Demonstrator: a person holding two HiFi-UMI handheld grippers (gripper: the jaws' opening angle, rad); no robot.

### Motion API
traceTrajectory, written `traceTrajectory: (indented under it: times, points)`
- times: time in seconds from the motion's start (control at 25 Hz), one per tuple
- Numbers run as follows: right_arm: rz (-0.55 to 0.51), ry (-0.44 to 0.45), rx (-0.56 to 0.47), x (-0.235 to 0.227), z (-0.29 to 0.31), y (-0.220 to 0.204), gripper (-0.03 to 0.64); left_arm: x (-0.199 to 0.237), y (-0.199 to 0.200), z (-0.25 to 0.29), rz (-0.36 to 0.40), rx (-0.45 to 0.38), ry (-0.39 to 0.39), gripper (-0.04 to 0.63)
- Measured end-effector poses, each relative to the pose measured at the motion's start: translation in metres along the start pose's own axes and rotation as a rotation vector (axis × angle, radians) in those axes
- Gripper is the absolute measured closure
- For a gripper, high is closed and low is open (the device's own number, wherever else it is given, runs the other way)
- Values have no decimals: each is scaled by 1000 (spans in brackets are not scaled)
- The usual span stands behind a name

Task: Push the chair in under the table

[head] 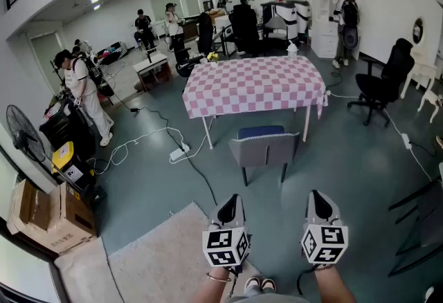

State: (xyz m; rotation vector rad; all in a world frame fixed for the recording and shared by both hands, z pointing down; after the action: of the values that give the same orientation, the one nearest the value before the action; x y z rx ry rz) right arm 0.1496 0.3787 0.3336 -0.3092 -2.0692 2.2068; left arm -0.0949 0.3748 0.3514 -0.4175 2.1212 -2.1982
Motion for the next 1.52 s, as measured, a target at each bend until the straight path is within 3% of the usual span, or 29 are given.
traceTrajectory:
  times: [0.48, 0.72, 0.88, 0.96, 1.28, 1.52]
  points:
    - [68, 15, 14, 2, -7, -12, 607, 4, -4, -13, 18, 18, 24, 595]
    - [-10, -10, -3, 4, -6, -9, 606, 7, -4, -11, 6, 3, 38, 594]
    - [-14, 21, -31, 8, -7, 0, 598, 6, 1, -12, 1, -14, 44, 592]
    - [-13, 35, -30, 11, -6, 1, 595, 5, 2, -12, -1, -16, 32, 537]
    - [9, 47, -19, 19, 4, 1, 518, 12, 8, -8, 18, -24, 13, 481]
    - [0, -1, -6, 20, 14, -5, 517, 29, 5, 1, 32, -2, -22, 474]
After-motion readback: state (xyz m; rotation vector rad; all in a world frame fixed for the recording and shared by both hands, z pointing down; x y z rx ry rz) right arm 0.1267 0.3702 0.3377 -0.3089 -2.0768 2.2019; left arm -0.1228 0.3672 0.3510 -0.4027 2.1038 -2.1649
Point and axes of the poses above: the fingertips, and each gripper's own axes: z forward along the fingers, x to its left, y out of its top, the point moved 6 cm from there along -z, backward along the fingers, and after that the axes turned 6 degrees about -x, right-handed, at the moved point
